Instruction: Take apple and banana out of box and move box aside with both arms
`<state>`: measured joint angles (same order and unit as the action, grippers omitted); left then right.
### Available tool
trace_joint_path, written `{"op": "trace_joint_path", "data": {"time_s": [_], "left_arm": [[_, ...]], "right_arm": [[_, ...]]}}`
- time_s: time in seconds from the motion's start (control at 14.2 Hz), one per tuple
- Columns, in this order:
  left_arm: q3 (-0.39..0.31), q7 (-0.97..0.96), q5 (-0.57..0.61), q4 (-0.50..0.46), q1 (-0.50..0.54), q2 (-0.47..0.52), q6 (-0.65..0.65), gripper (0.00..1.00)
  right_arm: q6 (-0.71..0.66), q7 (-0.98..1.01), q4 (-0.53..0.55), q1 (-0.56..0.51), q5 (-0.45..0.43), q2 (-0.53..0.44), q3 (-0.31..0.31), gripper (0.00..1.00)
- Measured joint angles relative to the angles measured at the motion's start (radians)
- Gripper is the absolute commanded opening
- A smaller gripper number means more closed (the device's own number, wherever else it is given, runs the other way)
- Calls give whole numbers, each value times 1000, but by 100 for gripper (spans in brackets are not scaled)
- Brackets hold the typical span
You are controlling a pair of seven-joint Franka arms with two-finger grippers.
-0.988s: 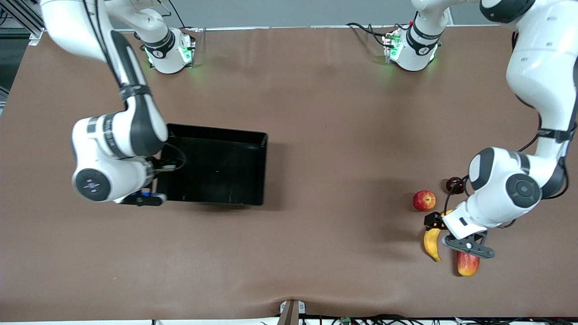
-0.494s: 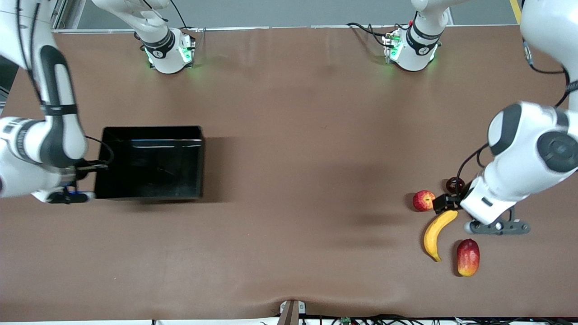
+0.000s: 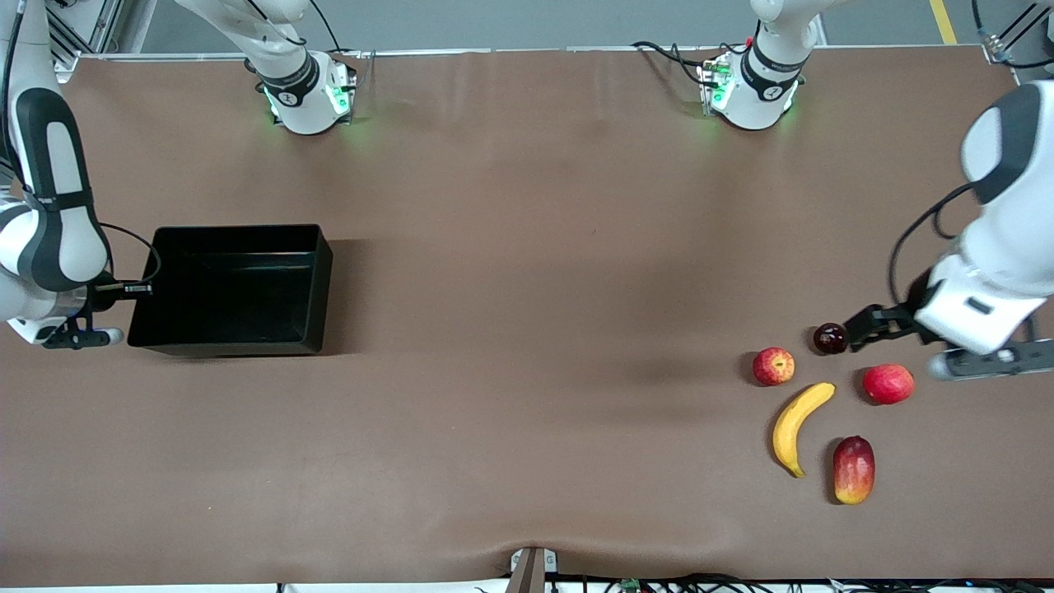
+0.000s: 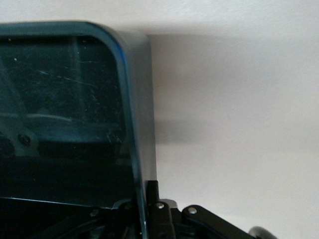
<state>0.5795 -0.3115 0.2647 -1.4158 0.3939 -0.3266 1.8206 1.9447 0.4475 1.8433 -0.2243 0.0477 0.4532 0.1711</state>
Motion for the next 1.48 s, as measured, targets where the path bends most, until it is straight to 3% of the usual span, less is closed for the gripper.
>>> {"op": "trace_joint_path", "data": {"time_s": [0.14,0.28,0.63,0.99,1.13,1.34,1.48], "left_arm": [[0,14,-10,1,44,18,0,100],[0,16,-53,1,57,47,-26,100],[-1,16,-69,1,67,148,-166,100],[-8,16,-97,-7,61,228,-252,100],[-100,16,-104,-25,-35,257,-262,100],[-318,16,-148,-79,-252,296,-265,100],[-396,16,-179,-108,-321,317,-264,100]], "right_arm": [[28,9,15,-16,0,11,-1,5],[41,9,34,-22,0,27,-2,99],[55,17,25,-21,1,42,-19,100],[-128,67,-260,28,1,34,-63,100],[-149,67,-353,59,0,31,-64,100],[-161,70,-490,107,0,27,-65,100],[-220,70,-563,135,1,15,-68,100]]}}
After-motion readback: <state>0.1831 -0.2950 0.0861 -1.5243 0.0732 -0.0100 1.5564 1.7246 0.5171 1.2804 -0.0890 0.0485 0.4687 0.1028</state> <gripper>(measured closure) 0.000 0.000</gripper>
